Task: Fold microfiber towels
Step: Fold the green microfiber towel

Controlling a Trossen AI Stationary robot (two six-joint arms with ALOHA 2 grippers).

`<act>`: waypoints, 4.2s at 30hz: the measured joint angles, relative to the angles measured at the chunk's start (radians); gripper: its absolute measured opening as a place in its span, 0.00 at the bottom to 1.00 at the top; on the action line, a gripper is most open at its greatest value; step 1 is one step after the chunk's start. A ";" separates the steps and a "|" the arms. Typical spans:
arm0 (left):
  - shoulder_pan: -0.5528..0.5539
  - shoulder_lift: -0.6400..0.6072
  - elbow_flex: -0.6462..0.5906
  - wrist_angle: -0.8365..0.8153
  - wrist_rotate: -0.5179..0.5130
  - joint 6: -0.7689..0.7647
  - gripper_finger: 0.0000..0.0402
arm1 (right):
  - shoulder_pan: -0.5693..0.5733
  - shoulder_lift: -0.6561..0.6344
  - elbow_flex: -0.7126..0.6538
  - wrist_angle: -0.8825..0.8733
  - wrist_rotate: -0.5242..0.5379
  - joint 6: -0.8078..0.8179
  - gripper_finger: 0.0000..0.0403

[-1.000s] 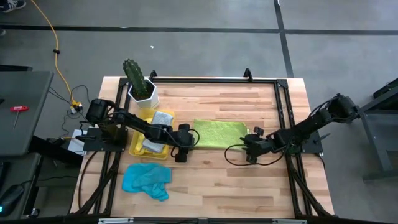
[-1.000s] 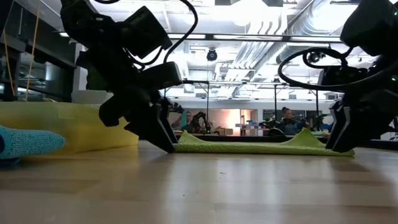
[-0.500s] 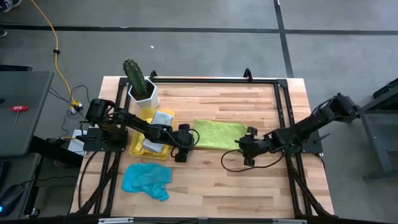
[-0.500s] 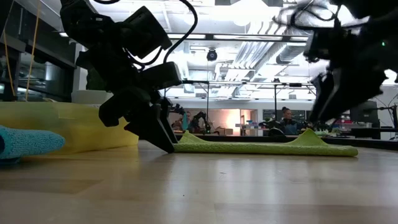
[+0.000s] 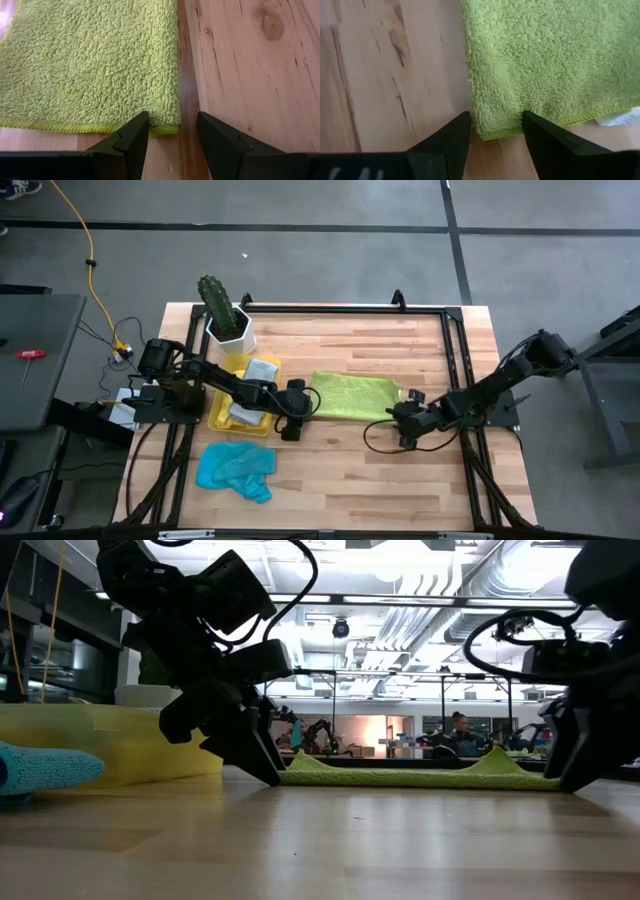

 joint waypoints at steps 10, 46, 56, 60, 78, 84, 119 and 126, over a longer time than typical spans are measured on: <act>0.000 0.000 0.000 -0.003 -0.001 0.002 0.39 | 0.000 0.000 -0.029 0.029 0.012 0.019 0.37; -0.104 -0.086 0.187 -0.454 -0.244 -0.193 0.00 | -0.009 -0.036 0.219 -0.244 0.060 0.053 0.00; -0.067 -0.079 0.189 -0.464 -0.256 -0.344 0.00 | -0.040 -0.033 0.209 -0.245 -0.001 0.152 0.00; -0.128 -0.077 0.189 -0.463 -0.220 -0.386 0.00 | 0.010 -0.033 0.209 -0.230 -0.061 0.159 0.00; -0.362 -0.085 0.189 -0.273 -0.151 -0.517 0.00 | 0.255 -0.033 0.210 -0.088 -0.076 0.384 0.00; -0.291 -0.077 0.188 -0.343 -0.227 -0.530 0.00 | 0.212 -0.033 0.210 -0.162 -0.033 0.441 0.00; -0.243 -0.155 0.188 -0.504 -0.347 -0.452 0.35 | 0.198 -0.033 0.253 -0.396 0.115 0.535 0.42; -0.270 -0.215 0.189 -0.505 -0.386 -0.356 0.40 | 0.222 -0.059 0.294 -0.573 0.212 0.683 0.43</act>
